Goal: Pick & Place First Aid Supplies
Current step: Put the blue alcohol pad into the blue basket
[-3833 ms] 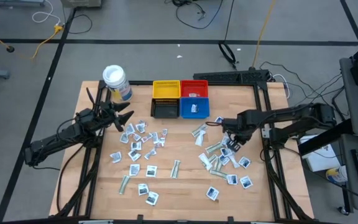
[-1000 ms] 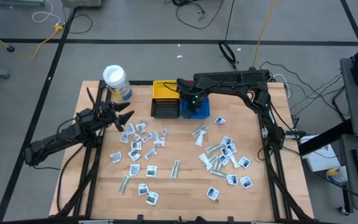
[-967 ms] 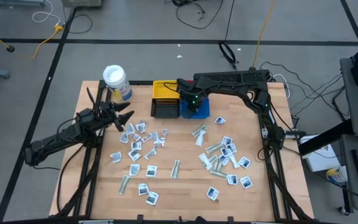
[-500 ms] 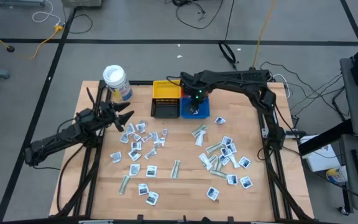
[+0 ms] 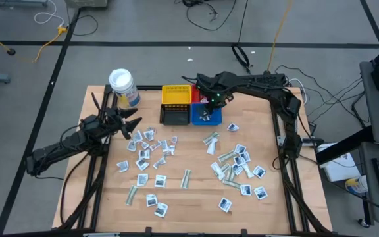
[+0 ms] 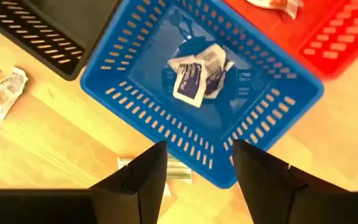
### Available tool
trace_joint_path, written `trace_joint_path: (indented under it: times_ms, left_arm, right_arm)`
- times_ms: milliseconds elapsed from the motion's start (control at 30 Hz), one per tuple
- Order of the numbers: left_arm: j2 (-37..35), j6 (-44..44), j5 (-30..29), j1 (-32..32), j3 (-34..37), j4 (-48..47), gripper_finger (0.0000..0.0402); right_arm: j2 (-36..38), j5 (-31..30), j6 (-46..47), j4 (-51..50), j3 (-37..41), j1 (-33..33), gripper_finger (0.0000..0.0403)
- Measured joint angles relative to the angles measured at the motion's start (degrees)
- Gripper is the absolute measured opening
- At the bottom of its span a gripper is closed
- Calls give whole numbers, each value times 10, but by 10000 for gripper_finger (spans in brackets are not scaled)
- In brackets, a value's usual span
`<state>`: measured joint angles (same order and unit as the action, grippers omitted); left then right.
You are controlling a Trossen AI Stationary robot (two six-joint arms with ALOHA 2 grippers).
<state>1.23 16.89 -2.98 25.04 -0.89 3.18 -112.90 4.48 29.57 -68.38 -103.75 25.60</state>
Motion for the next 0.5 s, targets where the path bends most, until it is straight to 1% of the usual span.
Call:
trace_joint_path:
  times_ms: [233, 500]
  left_arm:
    - [0, 0, 0, 0, 0, 0, 306]
    - [0, 0, 0, 0, 0, 0, 306]
  right_arm:
    - [105, 2, 67, 67, 153, -61, 175]
    - [215, 0, 157, 69, 292, -143, 175]
